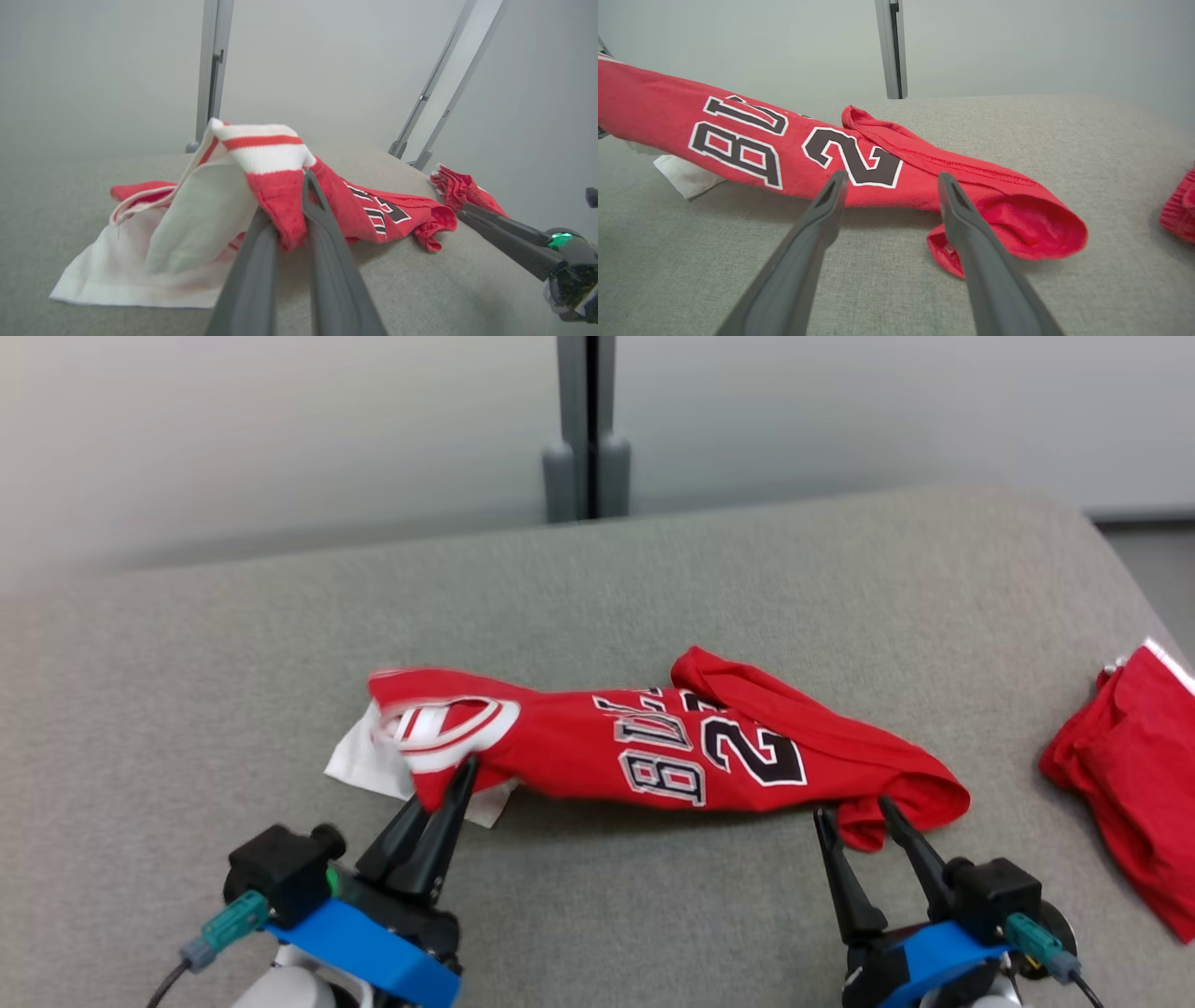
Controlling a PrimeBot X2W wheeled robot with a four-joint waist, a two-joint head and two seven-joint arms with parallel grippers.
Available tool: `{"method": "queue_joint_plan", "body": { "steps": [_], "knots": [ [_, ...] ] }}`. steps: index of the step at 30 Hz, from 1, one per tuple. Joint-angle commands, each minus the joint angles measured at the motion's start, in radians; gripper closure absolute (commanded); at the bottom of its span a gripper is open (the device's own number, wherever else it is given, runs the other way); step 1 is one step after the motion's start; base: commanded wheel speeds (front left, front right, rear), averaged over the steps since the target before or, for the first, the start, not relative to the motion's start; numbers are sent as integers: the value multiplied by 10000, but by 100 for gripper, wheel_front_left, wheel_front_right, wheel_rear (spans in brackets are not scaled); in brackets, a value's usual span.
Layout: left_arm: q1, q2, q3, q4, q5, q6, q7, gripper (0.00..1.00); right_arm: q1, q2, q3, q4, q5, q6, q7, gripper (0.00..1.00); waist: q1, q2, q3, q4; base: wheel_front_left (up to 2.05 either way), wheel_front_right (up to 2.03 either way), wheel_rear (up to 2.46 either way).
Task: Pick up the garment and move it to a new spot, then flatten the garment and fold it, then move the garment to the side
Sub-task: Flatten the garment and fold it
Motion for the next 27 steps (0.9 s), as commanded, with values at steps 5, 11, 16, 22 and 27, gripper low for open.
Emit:
{"method": "queue_joint_plan", "body": {
  "steps": [5, 11, 16, 22, 27],
  "knots": [
    [-151, -253, -53, -1176, 779, -17, -27, 100, 321, -44, -263, 423, 209, 1, -7, 0, 0, -1, -826, 337, 0, 0, 0],
    [19, -267, 61, -1600, 1002, -16, -26, 100, 282, -43, -337, 566, 397, 1, -9, 0, 0, -1, -962, 649, 0, 0, 0],
    [169, -183, 429, -857, 642, -16, -26, 100, 27, -43, -67, 420, 452, 1, -9, 0, 0, -1, -480, 452, 0, 0, 0],
    [-210, 313, 919, 553, 134, -16, -23, 100, -246, -49, 174, -17, 318, 1, -9, 0, 0, -1, 584, -191, 0, 0, 0],
    [-783, 548, 1467, 1896, -207, -15, -26, 99, -307, -43, 126, -422, 170, 1, -9, 0, 0, -1, 1262, -578, 0, 0, 0]
  ]
}}
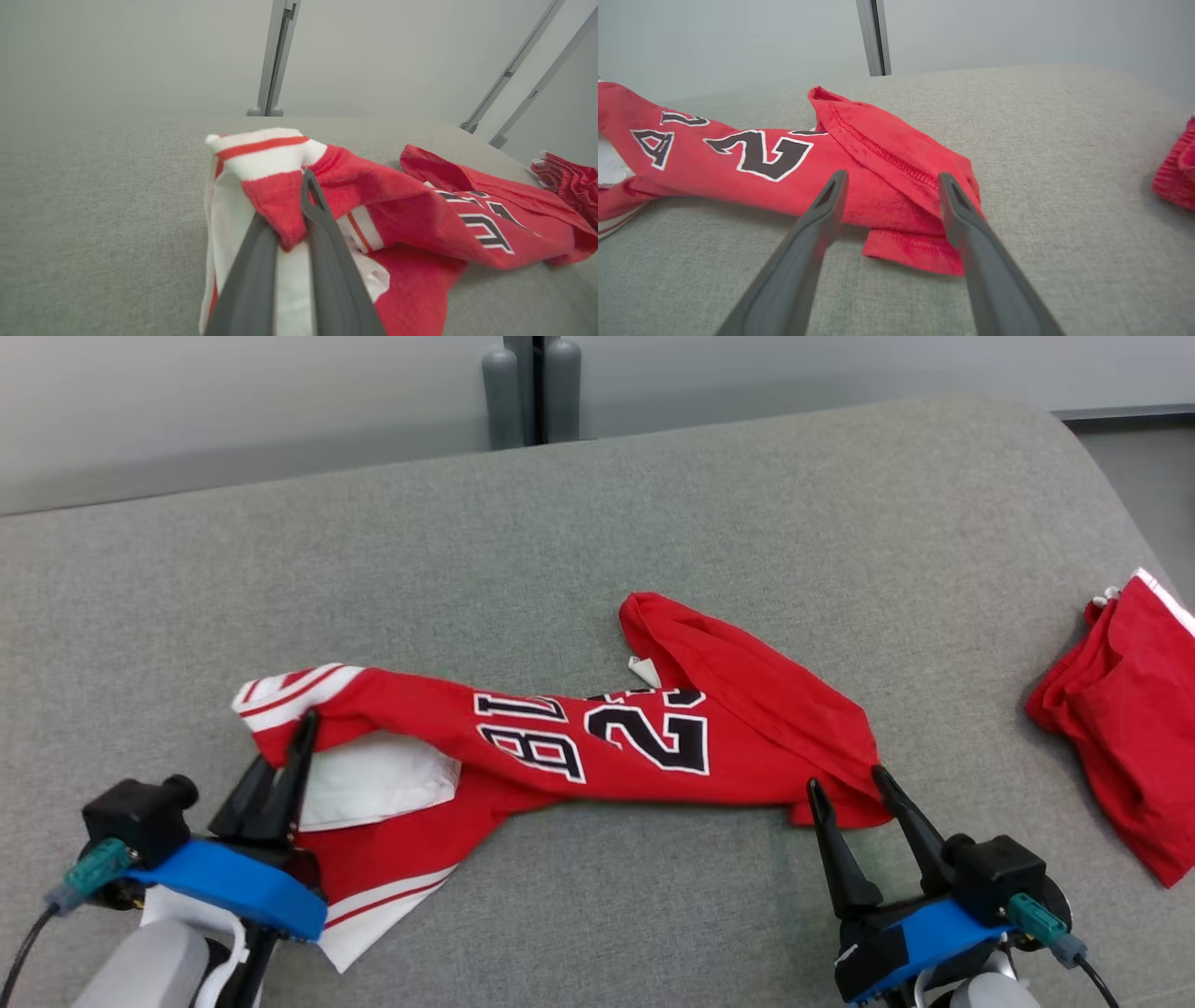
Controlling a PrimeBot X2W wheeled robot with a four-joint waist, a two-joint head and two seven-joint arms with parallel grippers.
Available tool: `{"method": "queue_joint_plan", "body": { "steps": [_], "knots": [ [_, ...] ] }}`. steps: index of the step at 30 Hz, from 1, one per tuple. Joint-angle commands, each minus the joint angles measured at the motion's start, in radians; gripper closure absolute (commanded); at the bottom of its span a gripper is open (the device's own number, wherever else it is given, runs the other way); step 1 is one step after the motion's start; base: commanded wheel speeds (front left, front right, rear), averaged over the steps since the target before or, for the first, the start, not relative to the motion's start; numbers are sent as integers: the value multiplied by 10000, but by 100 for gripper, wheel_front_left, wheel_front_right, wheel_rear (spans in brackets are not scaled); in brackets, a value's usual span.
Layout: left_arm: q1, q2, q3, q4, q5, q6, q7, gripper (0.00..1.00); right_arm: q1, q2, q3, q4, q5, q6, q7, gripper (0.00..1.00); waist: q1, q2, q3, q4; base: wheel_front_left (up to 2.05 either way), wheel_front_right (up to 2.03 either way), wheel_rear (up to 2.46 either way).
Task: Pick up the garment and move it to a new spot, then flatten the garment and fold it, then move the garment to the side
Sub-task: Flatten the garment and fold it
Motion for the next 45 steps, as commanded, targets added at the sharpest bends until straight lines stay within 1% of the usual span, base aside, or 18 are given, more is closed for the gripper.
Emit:
{"method": "queue_joint_plan", "body": {
  "steps": [1, 2, 3, 5, 7, 10, 13, 18, 23, 26, 30, 37, 38, 39, 40, 41, 42, 45],
  "knots": [
    [-276, 14, 185, 382, -95, -11, -27, 60, -101, -42, -25, -126, -63, 1, -9, 0, -4, -2, 127, -40, 0, 0, 0],
    [-419, 33, 332, 692, -96, -11, -26, 27, -84, -41, -29, -178, -81, 1, -9, 0, -4, -2, 189, -76, 0, 0, 0],
    [-550, -1, 429, 988, -128, -11, -27, 0, -61, -41, -44, -222, -87, 1, -9, 0, -4, -2, 226, -100, 0, 0, 0],
    [-744, -103, 605, 1391, -82, -11, -27, 0, 8, -39, -82, -279, -137, 1, -9, 0, -4, -2, 256, -122, 0, 0, 0],
    [-778, -163, 671, 1513, -41, -11, -26, 0, 47, -41, -101, -293, -152, 1, -9, 0, -4, -2, 245, -117, 0, 0, 0],
    [-635, -366, 1064, 1704, 118, -11, -26, 0, 148, -41, -195, -269, -180, 1, -9, 0, -4, -2, 138, -59, 0, 0, 0],
    [-228, -658, 1536, 1715, 347, -11, -27, 0, 235, -39, -324, -192, -237, 1, -9, 0, -4, -2, -16, 54, 0, 0, 0],
    [710, -1208, 2274, 1329, 784, -11, -26, 0, 412, -39, -432, -23, -356, 1, -9, 0, -4, -2, -318, 306, 0, 0, 0],
    [1625, -1632, 2572, 1115, 1102, -11, -26, 0, 622, -41, -480, 222, -555, 1, -9, 0, -4, -2, -565, 566, 0, 0, 0],
    [1963, -1841, 2544, 1060, 1194, -11, -26, 0, 717, -48, -705, 566, -814, 1, -9, 0, -4, -2, -666, 711, 0, 0, 0],
    [2147, -1981, 2481, 970, 1314, -11, -26, 0, 686, -38, -991, 1064, -1052, 1, -9, 0, -4, -2, -684, 909, 0, 0, 0],
    [2010, -1958, 2342, 935, 1272, -11, -26, 0, 534, -41, -1084, 1446, -965, 1, -9, 0, -4, -2, -632, 1082, 0, 0, 0],
    [2008, -1936, 2340, 927, 1249, -11, -26, 0, 494, -41, -1093, 1484, -957, 1, -9, 5, -4, -2, -625, 1083, 0, 0, 0],
    [2002, -1916, 2336, 921, 1238, -11, -26, 0, 453, -41, -1105, 1529, -953, 1, -9, 16, -4, -2, -621, 1080, 0, 0, 0],
    [1995, -1911, 2324, 916, 1226, -11, -26, 0, 420, -41, -1112, 1569, -954, 1, -9, 55, -4, -2, -621, 1071, 0, 0, 0],
    [1993, -1904, 2317, 911, 1217, -11, -26, 0, 402, -41, -1120, 1599, -940, 1, -9, 74, -4, -2, -629, 1059, 0, 0, 0],
    [2003, -1893, 2325, 913, 1214, -11, -26, 0, 386, -41, -1096, 1603, -903, 1, -9, 100, -4, -2, -649, 1035, 0, 0, 0],
    [2125, -1921, 2347, 927, 1222, -11, -26, 0, 403, -42, -989, 1427, -704, 1, -9, 100, -4, -2, -764, 933, 0, 0, 0]
  ]
}}
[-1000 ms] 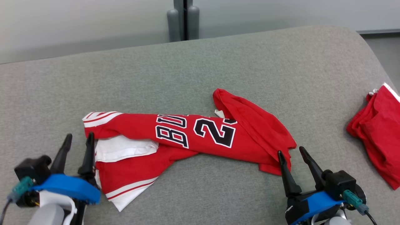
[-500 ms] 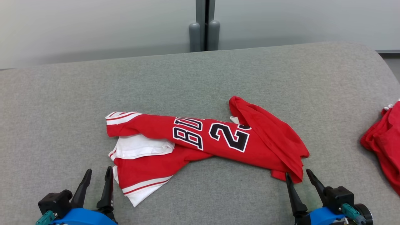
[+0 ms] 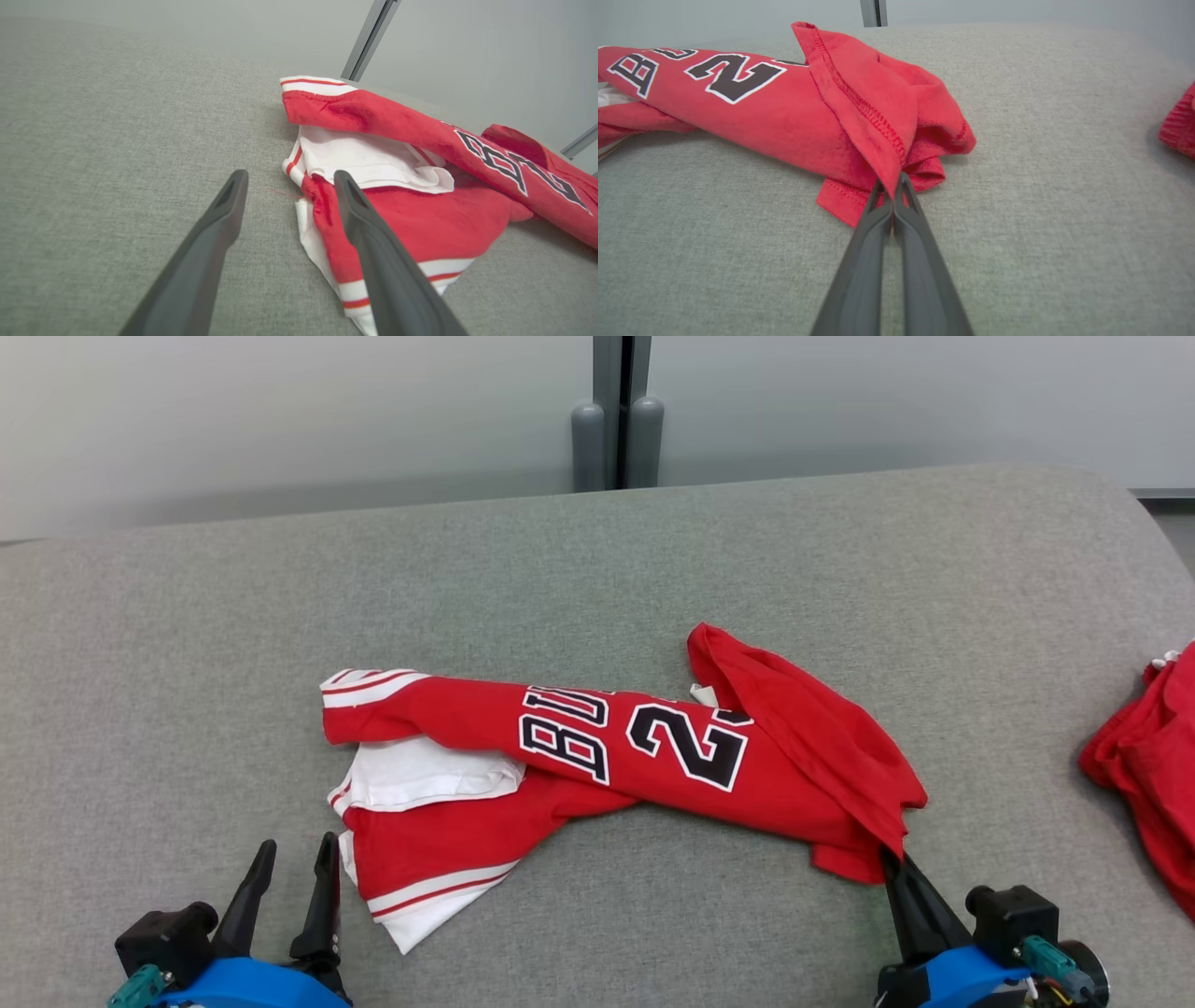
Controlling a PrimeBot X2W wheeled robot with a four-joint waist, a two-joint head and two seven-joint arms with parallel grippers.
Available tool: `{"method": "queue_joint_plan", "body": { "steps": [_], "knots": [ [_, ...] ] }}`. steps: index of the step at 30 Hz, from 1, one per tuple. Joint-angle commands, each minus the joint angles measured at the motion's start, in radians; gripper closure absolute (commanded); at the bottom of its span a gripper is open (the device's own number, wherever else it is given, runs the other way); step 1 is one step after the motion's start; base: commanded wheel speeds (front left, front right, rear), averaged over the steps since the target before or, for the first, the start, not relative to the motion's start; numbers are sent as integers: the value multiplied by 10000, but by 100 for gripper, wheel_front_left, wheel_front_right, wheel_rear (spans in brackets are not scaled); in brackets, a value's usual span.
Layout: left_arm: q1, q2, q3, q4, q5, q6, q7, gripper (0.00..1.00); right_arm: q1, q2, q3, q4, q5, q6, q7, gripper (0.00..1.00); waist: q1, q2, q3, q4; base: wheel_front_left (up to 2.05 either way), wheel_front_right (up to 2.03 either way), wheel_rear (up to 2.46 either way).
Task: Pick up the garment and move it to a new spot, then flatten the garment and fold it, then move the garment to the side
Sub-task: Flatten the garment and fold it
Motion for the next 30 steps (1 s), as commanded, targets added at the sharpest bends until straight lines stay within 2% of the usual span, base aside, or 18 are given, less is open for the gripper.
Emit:
{"method": "queue_joint_plan", "body": {
  "steps": [1, 6, 12, 16, 23, 24, 25, 26, 28, 29, 30],
  "knots": [
    [96, -30, 1, -27, -1, -11, -26, 0, -31, -43, 45, -178, 54, 1, -10, 100, 0, 0, -81, -74, 0, 0, 0],
    [257, -220, 14, 22, 115, -11, -26, 0, -142, -41, 462, -1267, 501, 1, -10, 100, 0, 0, -429, -291, 0, 0, 0],
    [351, -498, 4, 141, 261, -11, -26, 0, -1073, -47, 931, -2250, 1037, 1, -10, 100, 0, 0, -769, -337, 0, 0, 0],
    [323, -519, -66, 155, 270, -11, -26, 0, -2038, -41, 865, -1941, 635, 1, -10, 100, 0, 0, -706, -162, 0, 0, 0],
    [-8, -268, -472, 70, -12, -11, -25, 0, -3299, -43, -364, -505, -971, 1, 388, 100, 0, 0, 18, 505, 0, 0, 0],
    [-68, -190, -557, 40, -81, -11, -25, 0, -3419, -41, -577, -291, -1279, 1, 435, 96, 0, 0, 172, 603, 0, 0, 0],
    [-137, -95, -579, -8, -154, -11, -25, 0, -3560, -41, -817, -91, -1470, 1, 420, 75, 0, 0, 312, 687, 0, 0, 0],
    [-230, 7, -618, -68, -222, -11, -25, 0, -3696, -52, -1077, 78, -1838, -1, 443, 62, 0, 0, 477, 770, 0, 0, 0],
    [-368, 185, -748, -182, -341, -11, -25, 0, -3968, -49, -1667, 465, -2265, -1, 501, 54, 0, 0, 732, 905, 0, 0, 0],
    [-427, 269, -790, -222, -391, -11, -25, 0, -4120, -54, -1992, 628, -2570, -1, 477, 15, 0, 0, 831, 943, 0, 0, 0],
    [-488, 364, -806, -259, -443, -11, -25, 0, -4279, -54, -2421, 751, -2917, 1, 462, 0, 0, 0, 927, 969, 0, 0, 0]
  ]
}}
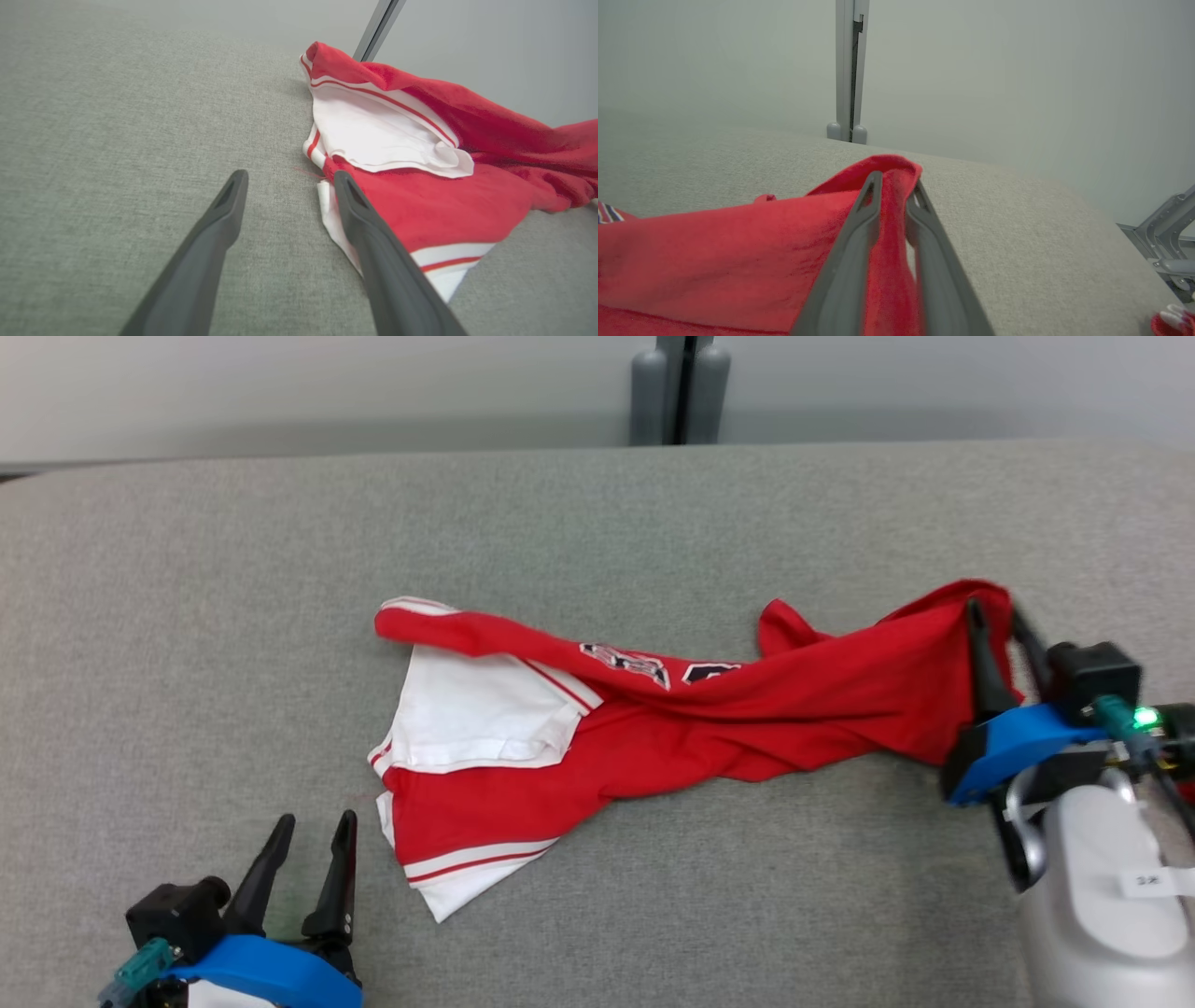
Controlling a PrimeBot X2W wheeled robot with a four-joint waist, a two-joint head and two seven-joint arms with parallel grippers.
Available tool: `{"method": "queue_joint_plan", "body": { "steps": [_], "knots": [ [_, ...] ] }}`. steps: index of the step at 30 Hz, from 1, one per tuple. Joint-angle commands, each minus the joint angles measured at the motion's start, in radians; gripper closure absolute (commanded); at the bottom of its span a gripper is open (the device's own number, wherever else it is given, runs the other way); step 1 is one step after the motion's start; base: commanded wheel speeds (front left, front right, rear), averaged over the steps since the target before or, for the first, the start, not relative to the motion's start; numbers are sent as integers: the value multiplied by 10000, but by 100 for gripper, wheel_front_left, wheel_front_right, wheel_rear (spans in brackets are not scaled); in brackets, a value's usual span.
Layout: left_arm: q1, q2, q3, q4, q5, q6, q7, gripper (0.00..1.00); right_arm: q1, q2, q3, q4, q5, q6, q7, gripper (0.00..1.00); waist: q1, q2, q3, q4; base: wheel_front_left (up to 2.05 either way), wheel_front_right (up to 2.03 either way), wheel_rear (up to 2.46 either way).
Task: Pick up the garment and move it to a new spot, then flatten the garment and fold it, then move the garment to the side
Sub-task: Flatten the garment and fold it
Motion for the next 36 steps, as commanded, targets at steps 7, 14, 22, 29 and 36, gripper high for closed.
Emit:
{"method": "queue_joint_plan", "body": {
  "steps": [7, 14, 22, 29, 36],
  "knots": [
    [-502, 261, -233, -301, -151, -11, -25, 0, -606, -41, -1955, 644, -843, -3, -488, 0, -2, 0, 408, 151, 0, 0, 0],
    [-595, 106, -317, -480, -86, -11, -25, 0, 502, -51, -1183, 186, 37, -1, -529, 0, -2, 0, 169, -214, 0, 0, 0],
    [-654, -97, -343, -366, 6, -11, -25, 0, 2358, -55, 271, -957, 1500, -1, -528, 0, -2, 0, -115, -654, 0, 0, 0],
    [-845, -98, -274, 39, -67, -11, -25, 0, 3080, -55, 1156, -1469, 2154, -1, -528, 0, -2, 0, -117, -800, 0, 0, 0],
    [-1454, 144, -466, 893, -649, -11, -25, 0, 3152, -56, 1648, -1695, 2409, -1, -529, 0, -2, 0, 96, -960, 0, 0, 0]
  ]
}}
